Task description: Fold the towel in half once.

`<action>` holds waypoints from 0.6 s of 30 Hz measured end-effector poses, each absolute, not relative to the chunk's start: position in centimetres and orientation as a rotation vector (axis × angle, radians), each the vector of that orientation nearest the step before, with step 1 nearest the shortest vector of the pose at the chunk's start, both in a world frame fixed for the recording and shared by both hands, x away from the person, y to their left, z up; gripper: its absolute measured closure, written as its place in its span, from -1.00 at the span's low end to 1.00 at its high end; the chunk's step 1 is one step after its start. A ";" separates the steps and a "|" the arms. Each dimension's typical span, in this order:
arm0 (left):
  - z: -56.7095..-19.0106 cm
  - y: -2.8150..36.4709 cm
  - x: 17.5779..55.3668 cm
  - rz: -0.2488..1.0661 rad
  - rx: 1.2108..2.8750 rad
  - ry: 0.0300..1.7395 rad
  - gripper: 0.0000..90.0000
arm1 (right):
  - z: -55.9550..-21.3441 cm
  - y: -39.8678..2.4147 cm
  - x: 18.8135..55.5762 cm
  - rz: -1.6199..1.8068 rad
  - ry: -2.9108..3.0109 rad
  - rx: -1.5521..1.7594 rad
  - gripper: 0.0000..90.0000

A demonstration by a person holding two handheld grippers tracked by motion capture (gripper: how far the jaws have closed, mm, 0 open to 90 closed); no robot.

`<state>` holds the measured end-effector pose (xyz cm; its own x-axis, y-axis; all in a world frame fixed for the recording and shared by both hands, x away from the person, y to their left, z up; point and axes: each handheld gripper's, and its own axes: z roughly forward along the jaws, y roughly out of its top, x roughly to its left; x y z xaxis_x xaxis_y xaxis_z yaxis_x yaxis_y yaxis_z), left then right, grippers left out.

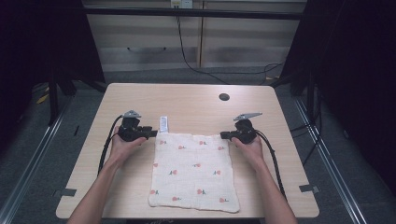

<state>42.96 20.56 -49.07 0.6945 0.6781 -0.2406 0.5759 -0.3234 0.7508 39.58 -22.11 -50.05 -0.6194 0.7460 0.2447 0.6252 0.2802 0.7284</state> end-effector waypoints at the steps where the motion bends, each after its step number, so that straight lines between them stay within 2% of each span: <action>1: -49.2 20.3 43.1 0.143 2.020 0.968 0.36 | -50.1 -22.1 39.6 1.256 2.394 1.293 0.96; 12: -50.5 18.5 43.5 0.161 2.112 0.951 0.40 | -49.9 -22.3 39.5 1.264 2.388 1.298 0.96; 16: -50.5 18.2 43.4 0.177 2.132 0.936 0.47 | -49.9 -22.4 39.6 1.267 2.386 1.301 0.96; 18: -50.4 18.0 43.2 0.207 2.160 0.912 0.59 | -49.9 -22.4 39.6 1.264 2.386 1.299 0.96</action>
<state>43.17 18.00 -50.41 0.7307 0.6688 -0.1367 0.5441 -0.4497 0.7083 39.57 -22.38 -49.90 -0.6156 0.7478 0.2487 0.6257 0.2719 0.7312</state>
